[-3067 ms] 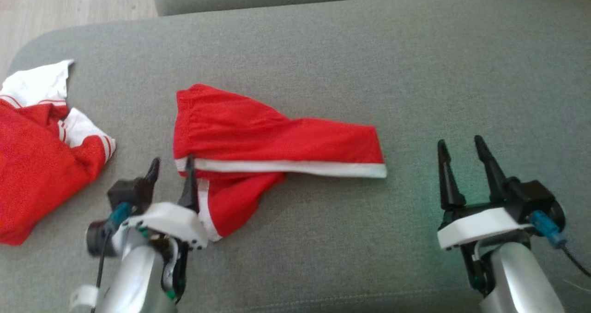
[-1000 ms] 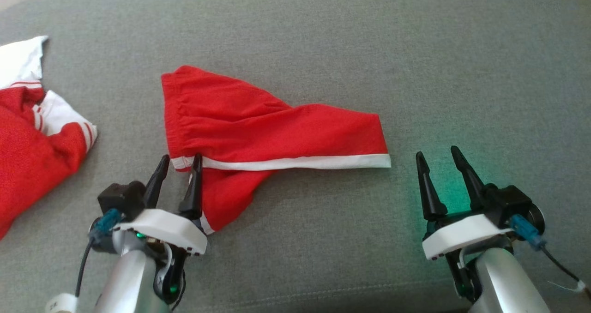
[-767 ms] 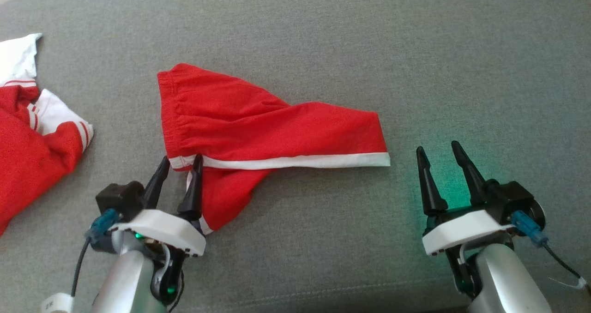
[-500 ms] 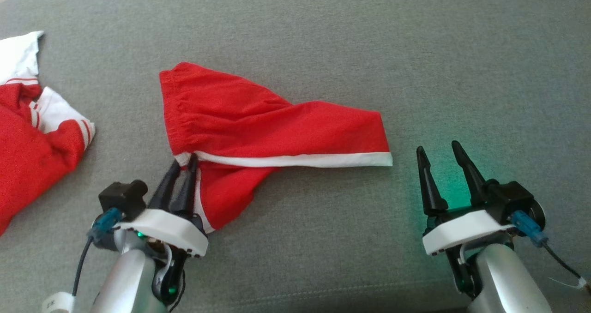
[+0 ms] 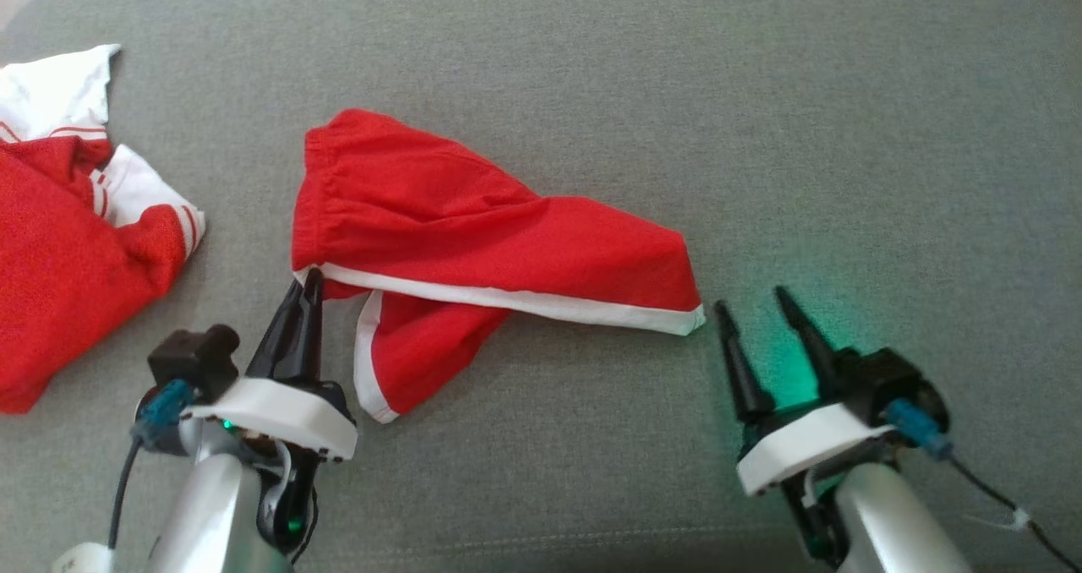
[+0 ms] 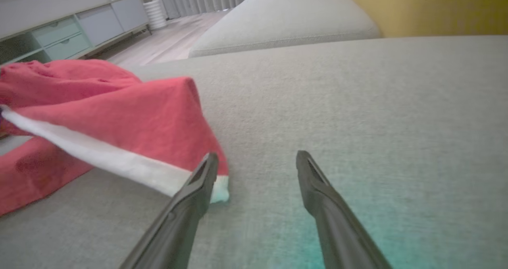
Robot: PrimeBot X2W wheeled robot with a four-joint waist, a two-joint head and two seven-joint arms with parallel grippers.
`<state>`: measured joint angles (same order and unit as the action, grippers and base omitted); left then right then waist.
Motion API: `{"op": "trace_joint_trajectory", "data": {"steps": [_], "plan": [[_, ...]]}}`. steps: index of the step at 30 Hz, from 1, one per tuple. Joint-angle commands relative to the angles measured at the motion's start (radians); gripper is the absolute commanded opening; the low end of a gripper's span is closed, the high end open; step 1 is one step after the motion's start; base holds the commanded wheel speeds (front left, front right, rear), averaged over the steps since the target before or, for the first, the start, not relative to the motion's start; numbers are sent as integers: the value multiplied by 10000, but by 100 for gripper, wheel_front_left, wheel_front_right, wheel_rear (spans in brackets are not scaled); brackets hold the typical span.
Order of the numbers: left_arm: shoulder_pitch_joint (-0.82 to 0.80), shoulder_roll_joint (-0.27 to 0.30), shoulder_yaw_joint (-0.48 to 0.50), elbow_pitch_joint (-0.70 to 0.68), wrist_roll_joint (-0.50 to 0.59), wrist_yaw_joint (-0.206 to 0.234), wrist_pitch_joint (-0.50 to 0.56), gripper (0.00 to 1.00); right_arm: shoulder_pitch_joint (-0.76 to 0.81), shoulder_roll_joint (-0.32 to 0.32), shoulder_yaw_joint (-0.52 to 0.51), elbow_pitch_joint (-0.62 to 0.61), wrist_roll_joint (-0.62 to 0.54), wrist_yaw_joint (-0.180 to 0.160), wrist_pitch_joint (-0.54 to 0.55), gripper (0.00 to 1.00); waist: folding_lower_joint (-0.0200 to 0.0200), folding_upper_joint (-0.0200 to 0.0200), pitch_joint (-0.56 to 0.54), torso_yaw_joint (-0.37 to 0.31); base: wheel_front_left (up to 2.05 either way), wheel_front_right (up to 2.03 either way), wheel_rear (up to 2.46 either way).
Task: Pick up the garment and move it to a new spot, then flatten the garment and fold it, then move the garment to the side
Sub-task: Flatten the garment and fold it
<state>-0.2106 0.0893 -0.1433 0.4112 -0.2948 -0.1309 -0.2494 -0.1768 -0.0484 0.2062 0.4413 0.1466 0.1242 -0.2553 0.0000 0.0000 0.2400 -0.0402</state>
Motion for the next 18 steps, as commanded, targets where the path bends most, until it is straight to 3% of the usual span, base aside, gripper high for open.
{"op": "trace_joint_trajectory", "data": {"steps": [1,8,18], "plan": [[-66,72,430,-294,152,3,-124,0,-191,-18,465,-88,114,65,-65,100,0,0,-23,44,0,0,0],[-91,-71,402,-281,299,2,-124,0,-428,-18,1234,657,120,65,-65,100,0,0,-8,214,0,0,0],[-154,-162,287,-285,328,2,-124,0,-868,-18,1196,967,268,65,-65,100,0,0,116,354,0,0,0]]}}
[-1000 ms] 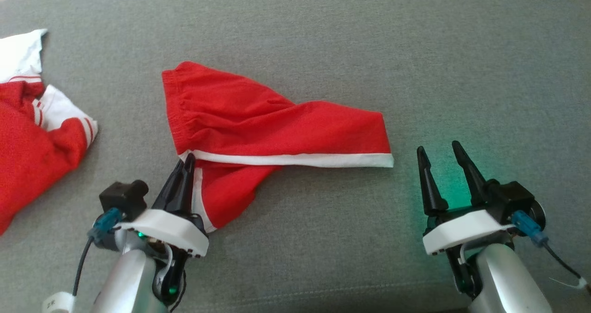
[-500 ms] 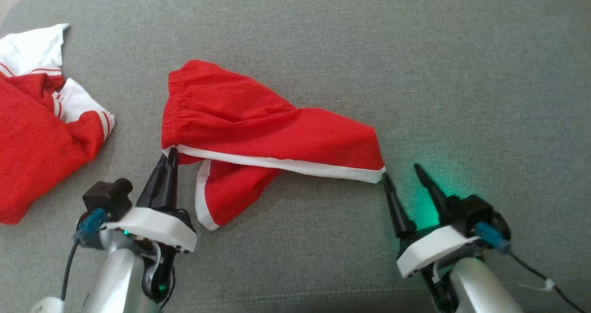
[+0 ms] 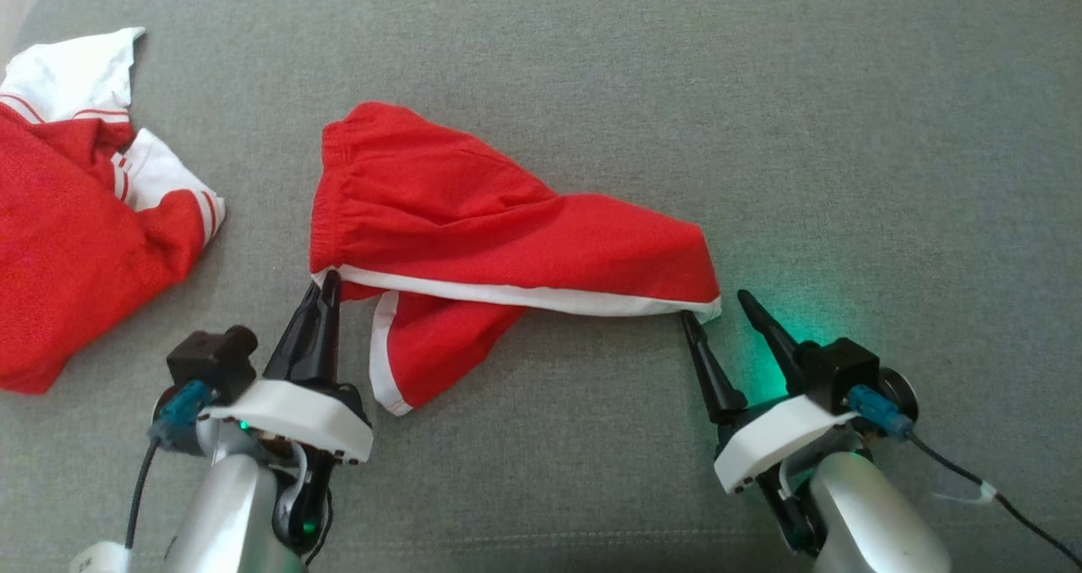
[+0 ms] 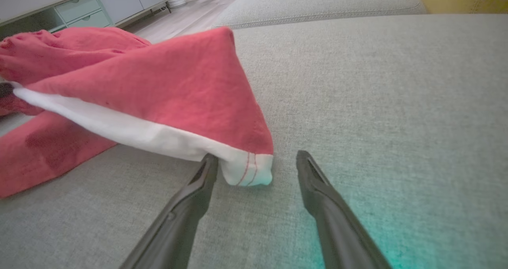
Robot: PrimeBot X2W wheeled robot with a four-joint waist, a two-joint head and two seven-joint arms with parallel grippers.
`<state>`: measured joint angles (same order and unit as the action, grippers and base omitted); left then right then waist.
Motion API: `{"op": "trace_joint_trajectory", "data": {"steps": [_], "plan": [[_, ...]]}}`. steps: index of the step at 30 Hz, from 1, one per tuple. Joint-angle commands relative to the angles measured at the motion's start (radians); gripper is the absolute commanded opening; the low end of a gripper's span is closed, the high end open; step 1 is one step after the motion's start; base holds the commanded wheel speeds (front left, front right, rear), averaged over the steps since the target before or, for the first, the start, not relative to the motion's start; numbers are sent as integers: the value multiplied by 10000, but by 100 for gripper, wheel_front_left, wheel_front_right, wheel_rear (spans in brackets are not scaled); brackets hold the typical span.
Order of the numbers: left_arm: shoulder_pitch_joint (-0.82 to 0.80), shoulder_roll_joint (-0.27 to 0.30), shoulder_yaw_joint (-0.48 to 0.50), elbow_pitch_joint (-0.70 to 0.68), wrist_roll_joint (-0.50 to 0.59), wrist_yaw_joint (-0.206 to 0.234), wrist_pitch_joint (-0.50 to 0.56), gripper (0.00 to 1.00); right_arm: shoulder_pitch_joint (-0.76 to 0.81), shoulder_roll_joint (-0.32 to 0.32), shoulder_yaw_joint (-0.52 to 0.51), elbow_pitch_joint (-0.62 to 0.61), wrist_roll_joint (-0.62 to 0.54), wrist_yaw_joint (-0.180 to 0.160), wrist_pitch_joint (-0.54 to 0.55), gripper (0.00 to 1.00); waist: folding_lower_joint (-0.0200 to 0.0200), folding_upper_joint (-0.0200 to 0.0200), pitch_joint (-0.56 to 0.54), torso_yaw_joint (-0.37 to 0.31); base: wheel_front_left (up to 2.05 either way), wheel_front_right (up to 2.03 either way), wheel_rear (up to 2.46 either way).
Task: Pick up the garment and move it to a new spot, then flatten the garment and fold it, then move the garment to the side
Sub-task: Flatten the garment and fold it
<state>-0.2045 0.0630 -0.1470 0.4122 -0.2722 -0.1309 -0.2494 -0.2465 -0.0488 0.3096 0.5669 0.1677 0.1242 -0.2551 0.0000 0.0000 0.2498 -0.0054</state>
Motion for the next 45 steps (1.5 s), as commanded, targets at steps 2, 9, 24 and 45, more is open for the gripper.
{"op": "trace_joint_trajectory", "data": {"steps": [2,9,24,45], "plan": [[-213,97,324,-294,113,2,-124,0,-168,-14,137,-382,82,65,-67,100,0,0,37,9,0,0,0],[-208,71,442,-219,154,2,-124,0,109,-14,-17,-980,253,65,-67,100,0,0,117,-3,0,0,0],[-439,-11,366,-190,177,2,-124,0,-54,-14,-461,-559,-277,65,-67,100,0,0,372,234,0,0,0],[-630,-21,125,-214,96,2,-124,0,-667,-14,49,64,-349,65,-67,0,0,0,508,422,0,0,0]]}}
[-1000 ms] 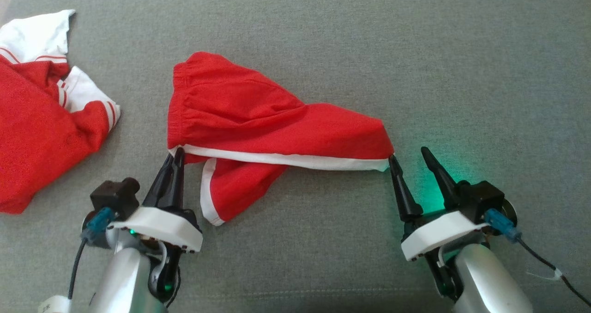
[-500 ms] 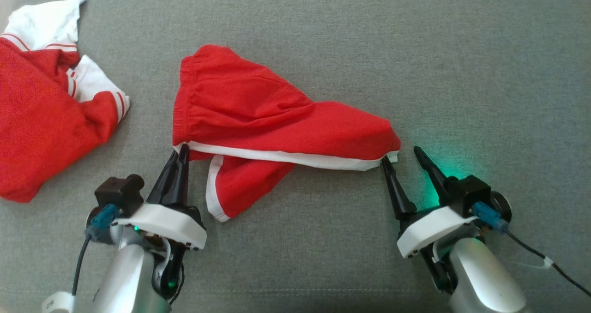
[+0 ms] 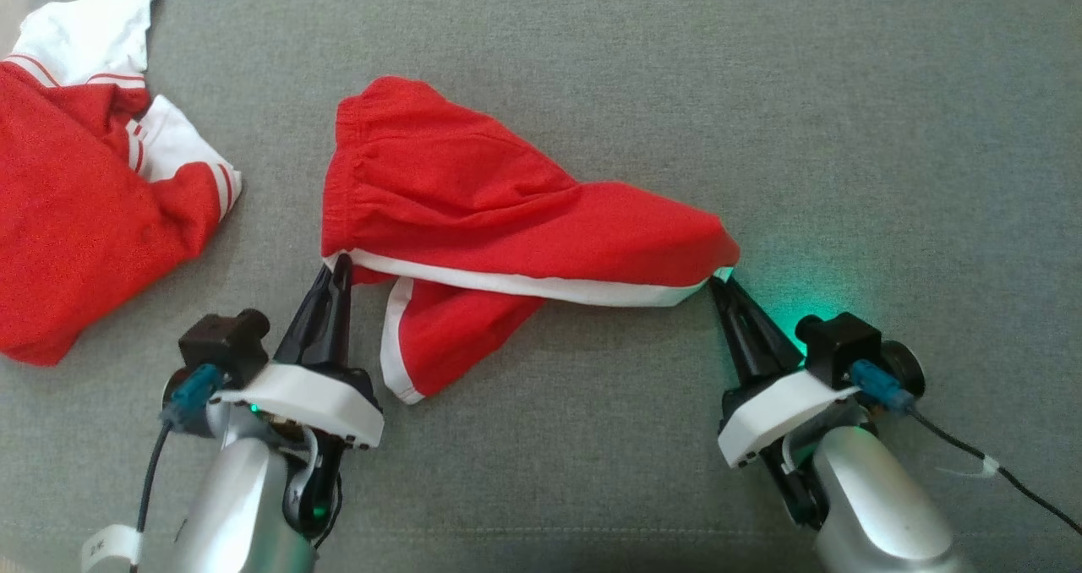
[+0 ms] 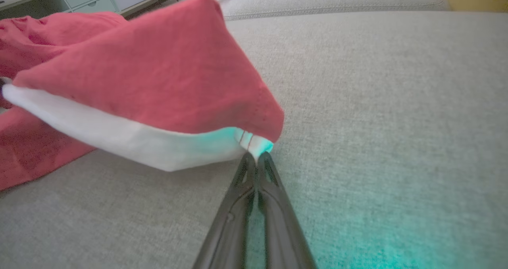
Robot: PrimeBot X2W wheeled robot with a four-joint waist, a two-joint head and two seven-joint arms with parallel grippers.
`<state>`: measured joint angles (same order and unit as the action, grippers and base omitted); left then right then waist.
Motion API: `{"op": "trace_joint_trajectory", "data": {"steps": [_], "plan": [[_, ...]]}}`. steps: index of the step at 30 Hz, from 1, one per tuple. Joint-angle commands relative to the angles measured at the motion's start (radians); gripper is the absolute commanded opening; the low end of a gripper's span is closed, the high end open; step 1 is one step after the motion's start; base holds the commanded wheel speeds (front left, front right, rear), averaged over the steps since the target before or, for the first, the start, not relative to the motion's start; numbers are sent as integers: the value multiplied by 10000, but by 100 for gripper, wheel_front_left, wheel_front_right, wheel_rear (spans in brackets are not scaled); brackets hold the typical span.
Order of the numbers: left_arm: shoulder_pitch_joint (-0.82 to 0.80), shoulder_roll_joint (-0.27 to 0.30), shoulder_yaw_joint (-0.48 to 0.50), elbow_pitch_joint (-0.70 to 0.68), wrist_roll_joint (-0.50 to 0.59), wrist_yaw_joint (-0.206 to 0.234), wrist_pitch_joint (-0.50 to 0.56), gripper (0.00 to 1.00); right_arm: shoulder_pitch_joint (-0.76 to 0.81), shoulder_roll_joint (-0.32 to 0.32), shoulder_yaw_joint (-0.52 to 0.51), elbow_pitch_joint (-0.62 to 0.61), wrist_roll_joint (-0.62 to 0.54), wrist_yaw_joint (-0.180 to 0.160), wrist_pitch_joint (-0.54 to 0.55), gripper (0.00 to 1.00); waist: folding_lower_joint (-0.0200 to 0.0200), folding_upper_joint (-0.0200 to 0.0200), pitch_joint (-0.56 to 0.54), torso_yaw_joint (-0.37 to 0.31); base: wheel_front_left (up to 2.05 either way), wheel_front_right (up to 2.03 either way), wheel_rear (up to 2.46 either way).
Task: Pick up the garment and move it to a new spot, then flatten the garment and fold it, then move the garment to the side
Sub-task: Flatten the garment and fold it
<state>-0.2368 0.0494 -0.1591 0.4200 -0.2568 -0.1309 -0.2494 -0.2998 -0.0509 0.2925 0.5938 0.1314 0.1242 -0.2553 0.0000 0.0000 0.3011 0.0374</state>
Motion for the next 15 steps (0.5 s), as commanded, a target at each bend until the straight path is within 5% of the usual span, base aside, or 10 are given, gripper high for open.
{"op": "trace_joint_trajectory", "data": {"steps": [1,15], "plan": [[-314,121,248,-334,-66,2,-124,0,-157,7,195,-285,33,65,-65,0,0,0,-20,-16,0,0,0],[-1213,1102,-116,-2154,-261,2,-124,0,-756,7,-1098,-2615,494,65,-65,0,0,0,-1197,-677,0,0,0]]}}
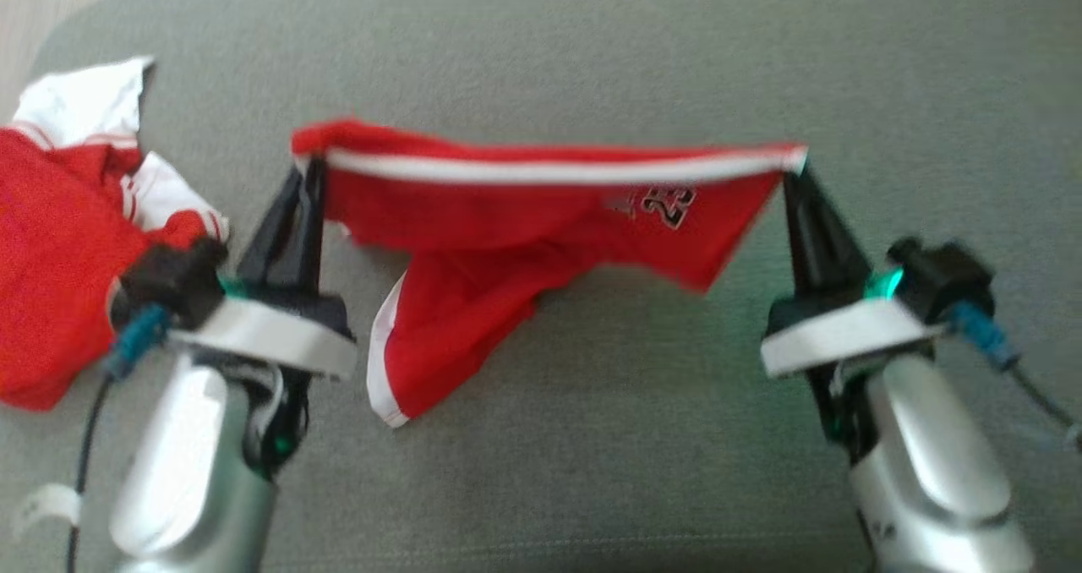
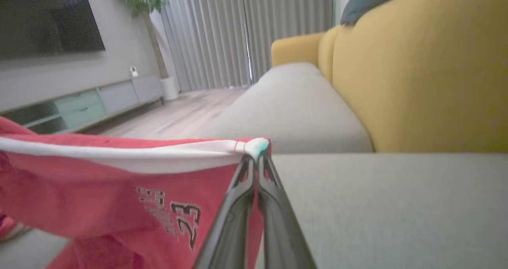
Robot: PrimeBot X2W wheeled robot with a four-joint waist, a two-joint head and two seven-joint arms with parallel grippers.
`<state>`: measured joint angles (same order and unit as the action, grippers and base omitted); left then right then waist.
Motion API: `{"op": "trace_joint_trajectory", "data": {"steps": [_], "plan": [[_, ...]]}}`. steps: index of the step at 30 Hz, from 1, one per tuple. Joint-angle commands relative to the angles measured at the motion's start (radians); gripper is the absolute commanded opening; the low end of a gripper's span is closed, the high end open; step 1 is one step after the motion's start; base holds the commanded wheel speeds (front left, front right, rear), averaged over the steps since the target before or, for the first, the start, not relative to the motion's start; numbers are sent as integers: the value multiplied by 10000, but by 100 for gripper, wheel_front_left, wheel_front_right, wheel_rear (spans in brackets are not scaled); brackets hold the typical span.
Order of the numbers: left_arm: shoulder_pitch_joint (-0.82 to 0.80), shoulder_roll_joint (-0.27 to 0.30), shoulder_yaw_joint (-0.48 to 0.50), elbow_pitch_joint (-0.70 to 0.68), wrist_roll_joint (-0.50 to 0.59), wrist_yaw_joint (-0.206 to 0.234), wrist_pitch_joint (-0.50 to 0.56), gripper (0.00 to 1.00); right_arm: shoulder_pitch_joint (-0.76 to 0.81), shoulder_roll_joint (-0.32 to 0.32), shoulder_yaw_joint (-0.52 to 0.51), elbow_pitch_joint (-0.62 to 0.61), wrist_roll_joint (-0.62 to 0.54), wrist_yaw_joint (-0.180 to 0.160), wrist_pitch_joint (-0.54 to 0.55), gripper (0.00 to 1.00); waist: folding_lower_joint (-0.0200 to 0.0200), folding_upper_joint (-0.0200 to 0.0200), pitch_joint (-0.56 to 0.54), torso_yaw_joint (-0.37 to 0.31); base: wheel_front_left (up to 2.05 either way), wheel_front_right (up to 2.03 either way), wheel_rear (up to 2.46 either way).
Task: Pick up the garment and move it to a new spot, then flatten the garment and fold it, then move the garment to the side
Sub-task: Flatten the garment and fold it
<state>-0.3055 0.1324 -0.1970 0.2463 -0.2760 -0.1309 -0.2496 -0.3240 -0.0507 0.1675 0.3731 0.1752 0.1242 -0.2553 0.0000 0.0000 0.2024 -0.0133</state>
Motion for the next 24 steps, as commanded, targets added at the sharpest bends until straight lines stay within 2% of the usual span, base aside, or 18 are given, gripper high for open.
{"op": "trace_joint_trajectory", "data": {"steps": [1,8,13,16,19,24], "plan": [[-709,431,180,-538,-80,2,-122,0,-674,5,114,-572,167,65,-65,0,0,0,-307,-227,0,0,0],[-2383,1461,-373,-766,-541,2,-122,0,-2229,-385,-12,-1377,909,65,-65,0,0,0,-1001,-515,0,0,0],[-3757,1719,-365,-529,-1068,2,-120,0,-3484,-984,72,-1700,1197,65,173,0,0,0,-1177,-539,0,0,0],[-4516,1869,-510,-140,-1198,2,11,0,-4163,-1274,106,-1763,1226,65,505,0,0,0,-962,-480,0,0,0],[-5104,1847,-570,240,-1530,2,242,0,-4786,-1298,9,-1565,1440,65,802,0,0,0,-462,-435,0,0,0],[-6127,1854,-947,1013,-1653,2,346,0,-5970,-1302,111,-659,1285,65,924,0,0,0,641,-354,0,0,0]]}}
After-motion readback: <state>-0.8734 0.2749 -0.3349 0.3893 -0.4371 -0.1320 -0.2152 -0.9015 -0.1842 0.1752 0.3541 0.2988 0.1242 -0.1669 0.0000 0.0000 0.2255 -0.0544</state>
